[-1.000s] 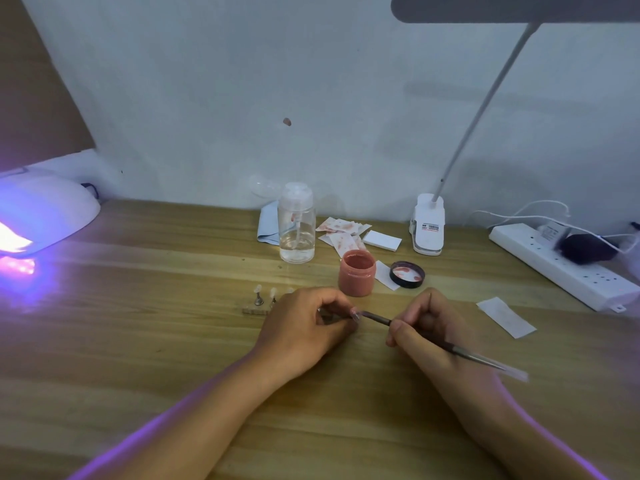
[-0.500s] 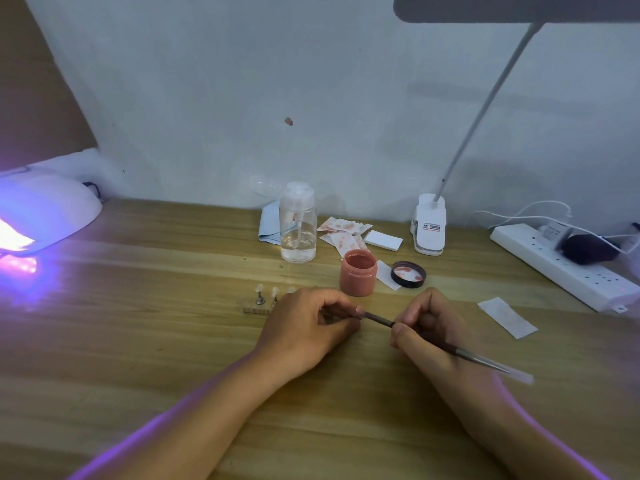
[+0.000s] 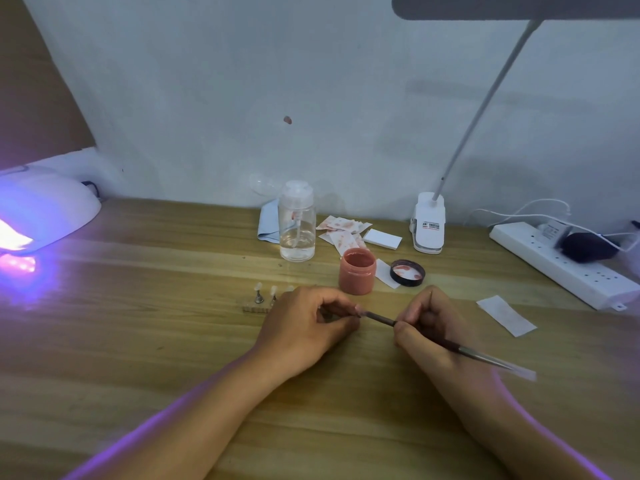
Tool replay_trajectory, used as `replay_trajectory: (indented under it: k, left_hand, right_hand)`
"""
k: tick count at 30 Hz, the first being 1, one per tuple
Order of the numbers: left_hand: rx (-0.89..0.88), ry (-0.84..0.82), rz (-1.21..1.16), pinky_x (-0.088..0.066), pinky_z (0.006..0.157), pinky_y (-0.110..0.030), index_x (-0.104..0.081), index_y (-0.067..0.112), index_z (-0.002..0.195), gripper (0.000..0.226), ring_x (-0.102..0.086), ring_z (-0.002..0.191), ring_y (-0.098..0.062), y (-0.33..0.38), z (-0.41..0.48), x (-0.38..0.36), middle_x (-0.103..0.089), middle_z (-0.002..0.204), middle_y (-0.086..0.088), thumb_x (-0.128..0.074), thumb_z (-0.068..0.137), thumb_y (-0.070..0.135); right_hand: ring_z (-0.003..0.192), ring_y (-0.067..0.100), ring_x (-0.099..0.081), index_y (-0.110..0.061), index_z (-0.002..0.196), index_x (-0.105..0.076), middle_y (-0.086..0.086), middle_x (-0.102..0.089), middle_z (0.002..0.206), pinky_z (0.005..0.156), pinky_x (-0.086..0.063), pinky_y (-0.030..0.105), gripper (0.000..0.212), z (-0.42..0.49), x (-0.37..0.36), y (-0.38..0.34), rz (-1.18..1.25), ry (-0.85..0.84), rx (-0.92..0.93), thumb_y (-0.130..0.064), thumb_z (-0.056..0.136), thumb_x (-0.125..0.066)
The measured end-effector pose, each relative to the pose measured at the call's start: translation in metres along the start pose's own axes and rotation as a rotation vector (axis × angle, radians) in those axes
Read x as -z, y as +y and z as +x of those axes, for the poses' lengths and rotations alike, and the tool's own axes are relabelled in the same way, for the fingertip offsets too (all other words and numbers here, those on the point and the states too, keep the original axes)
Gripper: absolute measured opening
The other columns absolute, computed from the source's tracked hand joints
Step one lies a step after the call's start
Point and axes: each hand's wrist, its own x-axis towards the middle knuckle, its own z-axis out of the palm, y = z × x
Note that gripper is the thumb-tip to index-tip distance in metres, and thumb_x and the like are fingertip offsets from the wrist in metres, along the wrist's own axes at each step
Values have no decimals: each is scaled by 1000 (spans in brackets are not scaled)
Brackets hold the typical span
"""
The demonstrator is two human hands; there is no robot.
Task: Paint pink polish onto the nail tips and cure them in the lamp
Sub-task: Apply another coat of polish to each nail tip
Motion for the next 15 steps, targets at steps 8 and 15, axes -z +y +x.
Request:
replay_trajectory:
  k: [8,15]
  left_hand:
    - [-17,6,9,-31,47,-2,-76,37,84,14,-50,49,16,-2,0,0,-66,67,27,-80,80,25]
    - [-15,1,18,-32,48,-2,-75,40,84,13,-50,51,17,-2,1,-1,-67,71,30,-80,80,28]
  right_hand:
    - [65,19,-49,1,80,-50,27,-55,77,60,-38,32,15,0,0,-2,-16,-4,7,9,83,-61]
    - [61,15,-47,1,79,-50,25,-53,73,55,-36,25,15,1,0,1,-41,-6,23,9,82,-61]
